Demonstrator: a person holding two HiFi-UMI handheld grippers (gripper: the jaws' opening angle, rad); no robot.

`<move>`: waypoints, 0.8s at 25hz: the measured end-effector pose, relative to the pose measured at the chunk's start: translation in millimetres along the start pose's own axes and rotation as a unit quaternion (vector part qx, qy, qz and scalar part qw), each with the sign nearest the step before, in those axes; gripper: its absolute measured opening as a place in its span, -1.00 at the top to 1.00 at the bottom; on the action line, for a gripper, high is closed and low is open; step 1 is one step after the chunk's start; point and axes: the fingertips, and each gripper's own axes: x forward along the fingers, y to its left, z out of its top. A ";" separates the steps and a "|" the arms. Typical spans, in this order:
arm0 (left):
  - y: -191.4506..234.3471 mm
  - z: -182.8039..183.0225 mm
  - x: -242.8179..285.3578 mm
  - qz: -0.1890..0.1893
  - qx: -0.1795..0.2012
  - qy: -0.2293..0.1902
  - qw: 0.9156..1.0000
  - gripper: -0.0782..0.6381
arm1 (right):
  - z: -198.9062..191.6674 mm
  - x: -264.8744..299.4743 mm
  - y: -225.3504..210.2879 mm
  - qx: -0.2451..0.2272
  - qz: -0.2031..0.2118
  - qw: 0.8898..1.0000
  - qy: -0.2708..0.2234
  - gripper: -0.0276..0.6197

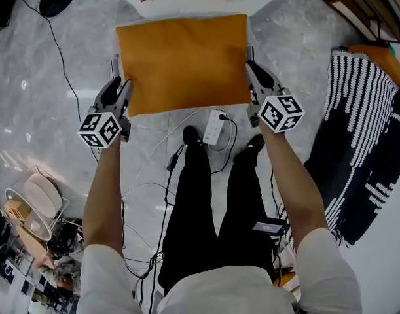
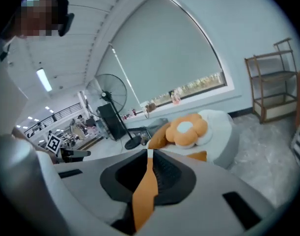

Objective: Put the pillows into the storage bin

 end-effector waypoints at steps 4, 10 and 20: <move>-58.3 69.6 -44.4 -0.021 0.022 -0.109 0.994 0.37 | 70.6 -34.7 66.5 -0.071 0.034 0.994 -0.072 0.80; -153.6 162.1 -117.9 -0.004 0.084 -0.221 0.972 0.50 | 174.4 -102.3 145.6 -0.156 0.077 0.973 -0.152 0.80; -315.6 278.0 -252.6 0.063 0.173 -0.330 0.926 0.63 | 327.2 -267.5 211.1 -0.248 0.110 0.931 -0.244 0.80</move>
